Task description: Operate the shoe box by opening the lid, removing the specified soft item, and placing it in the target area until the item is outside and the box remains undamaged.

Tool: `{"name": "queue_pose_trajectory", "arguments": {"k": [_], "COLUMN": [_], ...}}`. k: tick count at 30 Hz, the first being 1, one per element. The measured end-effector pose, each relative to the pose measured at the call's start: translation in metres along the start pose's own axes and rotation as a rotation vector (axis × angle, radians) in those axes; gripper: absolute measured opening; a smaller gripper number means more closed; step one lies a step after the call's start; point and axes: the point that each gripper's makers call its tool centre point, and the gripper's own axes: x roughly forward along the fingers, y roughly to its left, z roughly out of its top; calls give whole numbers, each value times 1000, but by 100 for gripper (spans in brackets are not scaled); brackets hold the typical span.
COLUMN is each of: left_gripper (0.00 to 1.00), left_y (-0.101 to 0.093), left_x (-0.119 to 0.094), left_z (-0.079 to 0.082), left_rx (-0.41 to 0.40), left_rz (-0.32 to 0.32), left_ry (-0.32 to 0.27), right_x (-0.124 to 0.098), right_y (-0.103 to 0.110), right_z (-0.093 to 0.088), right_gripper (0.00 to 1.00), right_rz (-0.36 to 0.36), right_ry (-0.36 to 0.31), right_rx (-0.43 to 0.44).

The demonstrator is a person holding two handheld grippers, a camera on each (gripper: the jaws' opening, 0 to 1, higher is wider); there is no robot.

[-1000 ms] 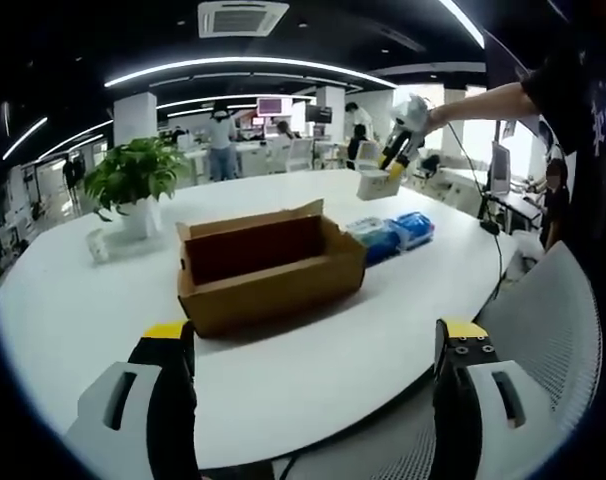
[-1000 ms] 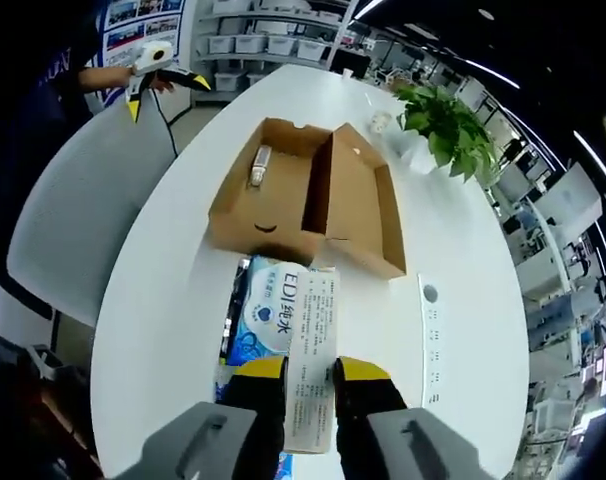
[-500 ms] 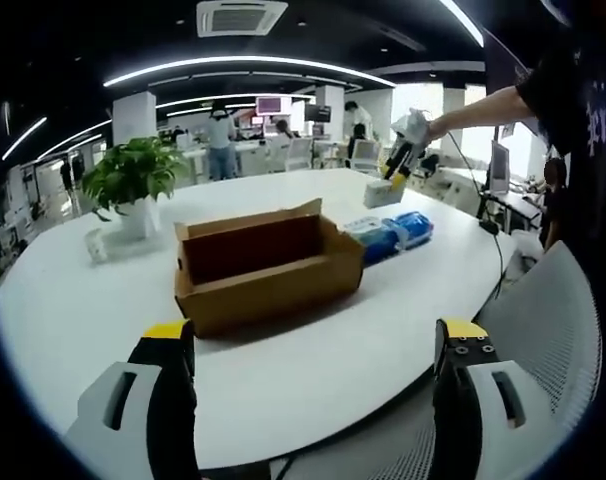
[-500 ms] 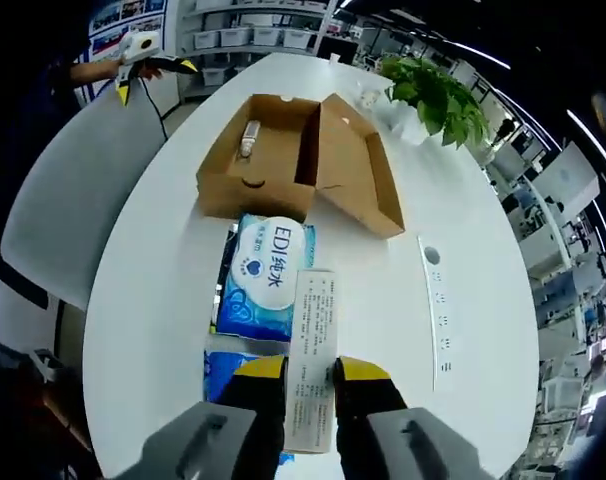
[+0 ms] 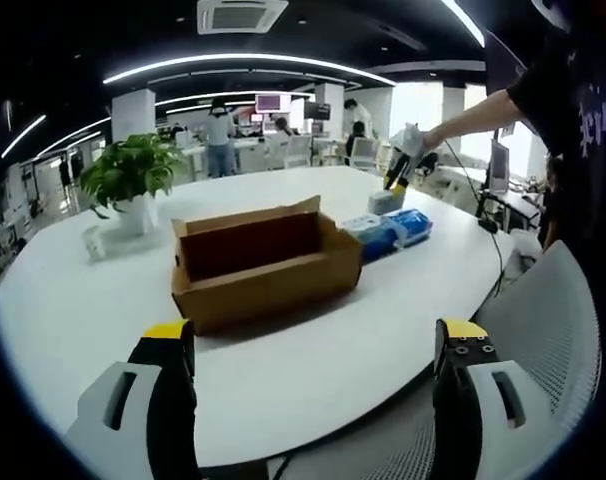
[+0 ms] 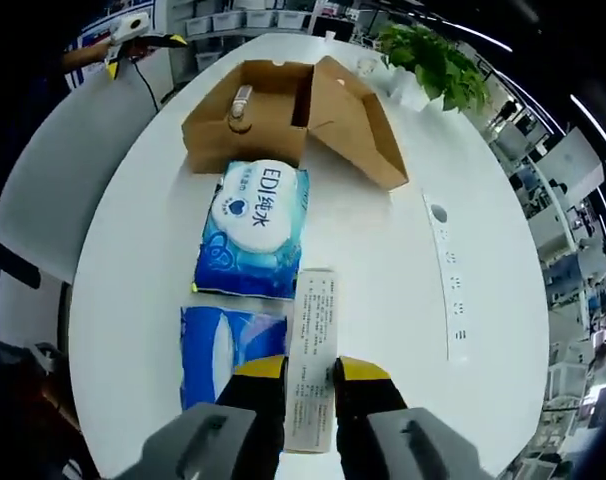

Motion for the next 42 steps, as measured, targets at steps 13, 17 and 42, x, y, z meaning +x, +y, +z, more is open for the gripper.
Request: {"name": "queue_pose_trajectory", "arguments": {"k": [13,17,42], "left_gripper": [99,98,97], "left_y": [2,3,4], "left_x": [1,2,2], "left_z": [-4,-5,-6], "left_rx": [-5,-6,-8], "left_rz": [16,21,30], "left_ry": [17,24,33], "right_x": [21,27,30], "right_y": [7,7,-3], "right_z": [-22,-31,-33], "right_gripper": [14,14,16], "right_rz": [37,38,13], "right_ry": [40,62,84], "right_rx": [-9,-22,-50]}}
